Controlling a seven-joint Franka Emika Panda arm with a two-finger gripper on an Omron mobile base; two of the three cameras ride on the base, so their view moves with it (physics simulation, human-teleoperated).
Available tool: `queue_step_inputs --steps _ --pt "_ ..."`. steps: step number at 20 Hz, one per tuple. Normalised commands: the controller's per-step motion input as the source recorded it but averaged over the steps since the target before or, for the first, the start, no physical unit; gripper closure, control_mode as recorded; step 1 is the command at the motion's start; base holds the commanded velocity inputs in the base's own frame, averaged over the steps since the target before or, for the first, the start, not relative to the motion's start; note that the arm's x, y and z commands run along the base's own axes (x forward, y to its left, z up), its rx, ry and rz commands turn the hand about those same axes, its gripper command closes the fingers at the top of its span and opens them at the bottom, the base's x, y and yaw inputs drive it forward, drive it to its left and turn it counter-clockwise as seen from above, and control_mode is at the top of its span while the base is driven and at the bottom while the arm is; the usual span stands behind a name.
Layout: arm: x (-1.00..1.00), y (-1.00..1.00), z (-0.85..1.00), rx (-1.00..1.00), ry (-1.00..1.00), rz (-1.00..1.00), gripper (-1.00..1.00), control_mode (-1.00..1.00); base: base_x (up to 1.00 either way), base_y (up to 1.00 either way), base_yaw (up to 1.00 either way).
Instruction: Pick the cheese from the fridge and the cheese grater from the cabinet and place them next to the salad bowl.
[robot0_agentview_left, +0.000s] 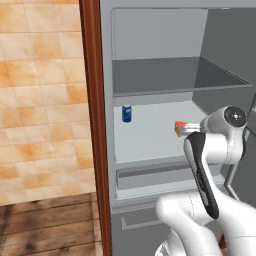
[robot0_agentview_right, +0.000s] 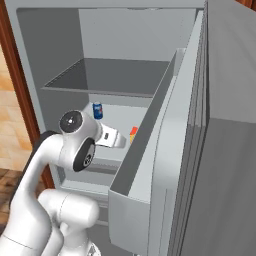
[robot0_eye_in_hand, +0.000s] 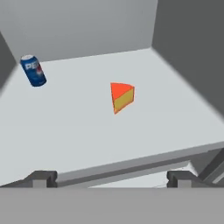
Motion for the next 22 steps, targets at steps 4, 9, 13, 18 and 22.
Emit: queue_step_inputs --steps 4,9,13,18,22 --pt "0.21 -0.15 -0.28 0.00 -0.04 0.00 -1.00 -1.00 0.00 0.00 0.00" --pt "0.28 -0.21 -0.22 0.00 -0.09 0.00 -1.00 -1.00 0.00 0.00 0.00" --pt "0.38 -0.13 -0.05 0.00 0.00 0.00 -1.00 -1.00 0.00 0.00 0.00" --pt "0.38 -0.08 -0.02 0.00 0.00 0.00 -1.00 -1.00 0.00 0.00 0.00" --pt "0.34 -0.01 -0.01 0.00 0.00 0.00 -1.00 -1.00 0.00 0.00 0.00"
